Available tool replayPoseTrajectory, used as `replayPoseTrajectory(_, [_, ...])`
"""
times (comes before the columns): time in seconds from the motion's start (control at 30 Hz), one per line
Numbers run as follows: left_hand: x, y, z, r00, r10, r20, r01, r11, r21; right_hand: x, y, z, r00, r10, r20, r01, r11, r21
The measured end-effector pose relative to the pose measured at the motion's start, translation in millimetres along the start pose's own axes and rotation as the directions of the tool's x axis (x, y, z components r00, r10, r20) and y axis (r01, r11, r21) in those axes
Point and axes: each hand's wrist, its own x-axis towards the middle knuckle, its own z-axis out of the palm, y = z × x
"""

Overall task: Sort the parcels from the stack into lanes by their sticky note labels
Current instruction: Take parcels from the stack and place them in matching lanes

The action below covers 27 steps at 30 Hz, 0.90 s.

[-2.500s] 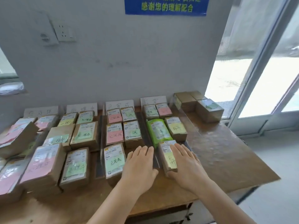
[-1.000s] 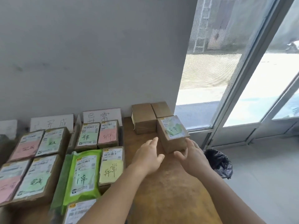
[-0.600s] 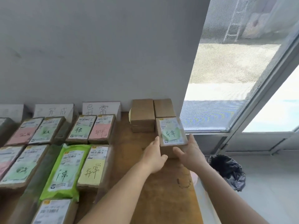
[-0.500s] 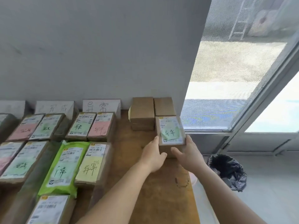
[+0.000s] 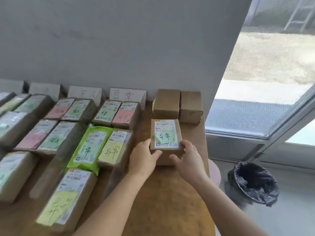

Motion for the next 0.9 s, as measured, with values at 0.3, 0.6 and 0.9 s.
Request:
replayPoseTrajectory(0.3, [17, 0, -7, 0.999, 0.031, 0.038, -0.035, 0.994, 0.1, 17, 6, 0, 0.999, -0.031, -0.008, 0.031, 0.999, -0.034])
replayPoseTrajectory(0.6, [69, 47, 15, 0.954, 0.287, 0.085, -0.299, 0.922, 0.245, 112, -2, -39, 0.989, -0.065, -0.136, 0.047, 0.991, -0.127])
replayPoseTrajectory(0.9, [99, 37, 40, 0.954, 0.219, 0.203, -0.276, 0.906, 0.322, 185, 8, -31, 0.996, -0.087, -0.007, 0.075, 0.893, -0.444])
